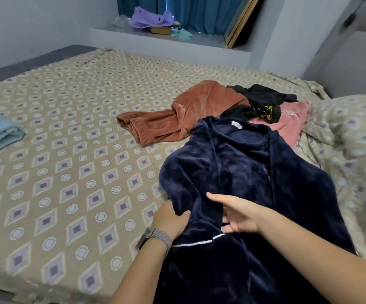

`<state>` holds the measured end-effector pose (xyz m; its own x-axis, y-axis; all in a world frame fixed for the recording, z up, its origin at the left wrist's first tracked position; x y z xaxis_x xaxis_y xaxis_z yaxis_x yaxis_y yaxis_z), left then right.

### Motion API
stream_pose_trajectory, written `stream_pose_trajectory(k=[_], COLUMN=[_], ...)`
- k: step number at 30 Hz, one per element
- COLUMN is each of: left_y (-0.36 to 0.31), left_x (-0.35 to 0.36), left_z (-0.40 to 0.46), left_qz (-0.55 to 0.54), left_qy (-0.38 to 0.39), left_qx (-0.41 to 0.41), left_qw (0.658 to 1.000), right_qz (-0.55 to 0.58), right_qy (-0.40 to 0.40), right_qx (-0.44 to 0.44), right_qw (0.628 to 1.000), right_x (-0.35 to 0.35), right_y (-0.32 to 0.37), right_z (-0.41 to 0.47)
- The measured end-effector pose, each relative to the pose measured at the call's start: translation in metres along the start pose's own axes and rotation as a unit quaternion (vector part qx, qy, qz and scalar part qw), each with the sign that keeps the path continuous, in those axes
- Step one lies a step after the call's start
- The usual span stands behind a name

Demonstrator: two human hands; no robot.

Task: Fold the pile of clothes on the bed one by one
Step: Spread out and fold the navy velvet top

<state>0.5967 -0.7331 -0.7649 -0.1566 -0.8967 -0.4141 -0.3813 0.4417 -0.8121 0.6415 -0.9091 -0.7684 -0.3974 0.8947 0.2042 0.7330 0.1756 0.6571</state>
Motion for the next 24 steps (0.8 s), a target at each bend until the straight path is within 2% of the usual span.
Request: stream_pose_trajectory(k=[2, 4, 5, 6, 7, 9, 10, 11, 12, 13, 16, 19, 20, 22, 24], left_y=[0.002, 0.002, 0.001, -0.002, -0.005, -0.013, -0.017, -0.019, -0.020, -0.018, -0.001, 0.012, 0.014, 0.013, 0.020], left_x=[-0.002, 0.000, 0.003, 0.008, 0.012, 0.015, 0.015, 0.015, 0.016, 0.019, 0.023, 0.020, 0.018, 0.015, 0.011], left_z=[-0.008, -0.017, -0.022, -0.027, -0.033, -0.042, -0.046, -0.048, -0.050, -0.048, -0.038, -0.035, -0.035, -0.040, -0.050], left_qz=[0.025, 0.039, -0.002, -0.096, -0.240, -0.498, -0.572, -0.607, -0.612, -0.595, -0.494, -0.432, -0.415, -0.352, -0.216], left_qy=[-0.002, 0.035, 0.060, 0.093, 0.134, 0.215, 0.248, 0.268, 0.273, 0.256, 0.142, 0.094, 0.106, 0.182, 0.246], left_qx=[-0.051, -0.065, -0.049, -0.027, -0.005, 0.032, 0.039, 0.037, 0.033, 0.024, -0.026, -0.071, -0.069, -0.046, -0.040], left_qw=[0.998, 0.997, 0.997, 0.991, 0.961, 0.839, 0.781, 0.747, 0.741, 0.762, 0.858, 0.894, 0.901, 0.917, 0.944], right_qz=[-0.022, -0.037, -0.023, 0.004, 0.040, 0.118, 0.143, 0.150, 0.144, 0.129, 0.095, 0.106, 0.089, -0.001, -0.126], right_qy=[0.022, 0.001, -0.014, -0.026, -0.030, -0.020, -0.020, -0.031, -0.048, -0.072, -0.115, -0.087, -0.081, -0.082, -0.085], right_qx=[0.003, -0.019, -0.046, -0.085, -0.127, -0.205, -0.233, -0.253, -0.267, -0.279, -0.293, -0.272, -0.255, -0.203, -0.136], right_qw=[1.000, 0.999, 0.999, 0.996, 0.991, 0.971, 0.962, 0.955, 0.952, 0.949, 0.944, 0.952, 0.960, 0.976, 0.979], right_x=[0.014, 0.027, 0.031, 0.033, 0.034, 0.033, 0.033, 0.031, 0.031, 0.030, 0.033, 0.034, 0.034, 0.031, 0.030], right_y=[-0.023, -0.040, -0.045, -0.048, -0.048, -0.043, -0.039, -0.037, -0.037, -0.039, -0.050, -0.065, -0.067, -0.072, -0.074], right_z=[-0.017, -0.035, -0.042, -0.050, -0.059, -0.079, -0.090, -0.098, -0.104, -0.106, -0.104, -0.096, -0.095, -0.090, -0.084])
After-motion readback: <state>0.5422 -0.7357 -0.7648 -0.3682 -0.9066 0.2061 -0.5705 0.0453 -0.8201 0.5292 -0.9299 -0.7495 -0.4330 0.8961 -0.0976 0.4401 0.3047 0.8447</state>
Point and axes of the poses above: each hand's wrist, its own z-axis towards the middle knuckle, its own x-axis out of the palm, y = z × x, the point moved 3 cm from there along z, towards the middle knuckle, and after that the axes turned 7 degrees about y, right-handed, at the moved point
